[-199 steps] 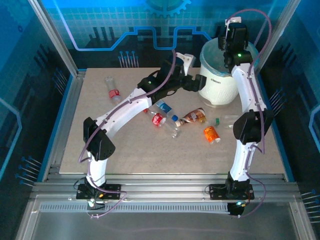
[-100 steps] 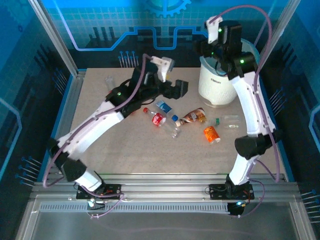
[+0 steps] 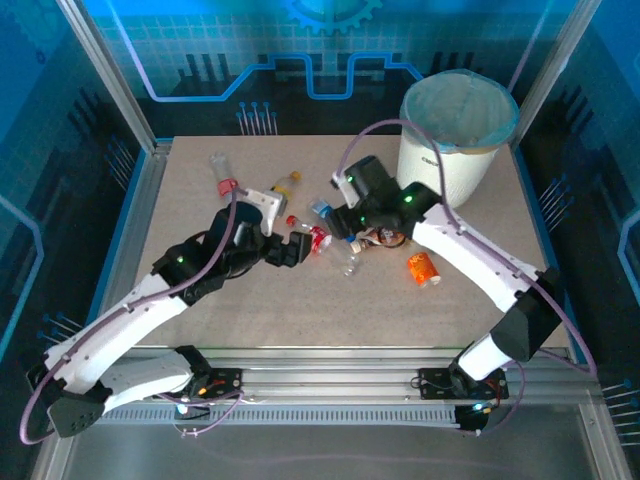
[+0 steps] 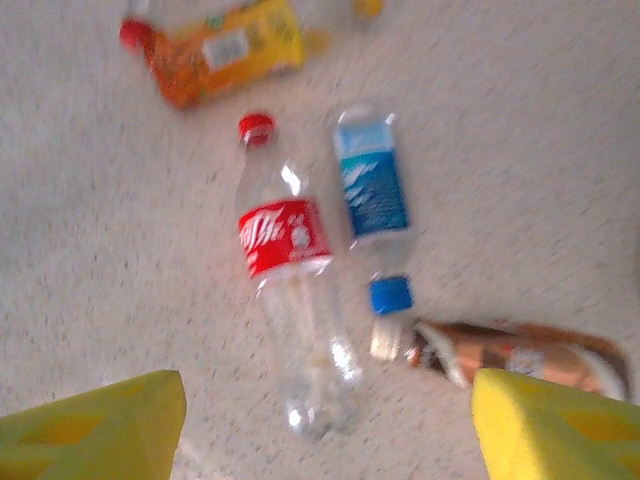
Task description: Put the plastic bottles in the bin
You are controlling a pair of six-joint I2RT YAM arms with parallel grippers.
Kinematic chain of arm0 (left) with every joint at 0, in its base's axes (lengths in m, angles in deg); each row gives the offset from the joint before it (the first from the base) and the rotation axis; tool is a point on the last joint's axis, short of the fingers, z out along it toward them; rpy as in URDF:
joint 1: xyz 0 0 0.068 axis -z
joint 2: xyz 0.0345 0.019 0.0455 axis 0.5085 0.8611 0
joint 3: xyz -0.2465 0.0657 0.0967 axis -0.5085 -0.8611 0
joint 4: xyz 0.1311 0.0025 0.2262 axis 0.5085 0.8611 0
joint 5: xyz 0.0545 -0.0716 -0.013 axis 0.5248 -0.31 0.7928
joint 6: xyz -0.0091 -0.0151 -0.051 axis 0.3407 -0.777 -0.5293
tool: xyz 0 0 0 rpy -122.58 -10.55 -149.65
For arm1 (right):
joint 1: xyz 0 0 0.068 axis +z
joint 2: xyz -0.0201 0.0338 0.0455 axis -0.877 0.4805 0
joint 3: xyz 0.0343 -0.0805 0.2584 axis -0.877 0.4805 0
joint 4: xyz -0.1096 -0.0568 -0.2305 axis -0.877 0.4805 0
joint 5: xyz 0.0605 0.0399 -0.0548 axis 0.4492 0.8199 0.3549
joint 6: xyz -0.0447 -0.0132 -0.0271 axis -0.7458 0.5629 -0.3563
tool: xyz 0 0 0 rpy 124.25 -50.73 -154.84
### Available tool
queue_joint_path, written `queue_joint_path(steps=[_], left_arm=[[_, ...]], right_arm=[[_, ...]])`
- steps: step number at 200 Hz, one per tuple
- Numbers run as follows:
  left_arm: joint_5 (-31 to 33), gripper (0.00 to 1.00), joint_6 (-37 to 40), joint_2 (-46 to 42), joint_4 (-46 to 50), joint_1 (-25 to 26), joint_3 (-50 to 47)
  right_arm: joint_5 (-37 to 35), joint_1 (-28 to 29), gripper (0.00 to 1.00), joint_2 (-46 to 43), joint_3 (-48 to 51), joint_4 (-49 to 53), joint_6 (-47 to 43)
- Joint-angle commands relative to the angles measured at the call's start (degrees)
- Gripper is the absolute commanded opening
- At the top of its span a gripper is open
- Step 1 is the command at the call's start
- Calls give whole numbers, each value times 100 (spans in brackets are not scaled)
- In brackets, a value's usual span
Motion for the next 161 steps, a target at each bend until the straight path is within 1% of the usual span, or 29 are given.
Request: queue_joint_path(steps=[1,15,32,71,111,161], left_arm=[[296,97,-24,-319,114,-63,-432],[301,98,-57,-442,75,-74,-645],[301,98,-272,-605,100,-73,-820],[212,98,-981,-886,373,-104,-1249],[198,98,-1364,-1134,426,-115,-1692],[320,98,-1331,-1270,440,-141,-1842]], right_arm=[[-199,179,77,262,132,-312,229],[-318,222,76,763,-233,-88,187],[-541,295,76,1384,-652,174,129],[-555,376,73,2641,-1467,543,202],[-544,500,74,3405,-2001,745,81],[-593,520,75,3883,-2147,843,-30]])
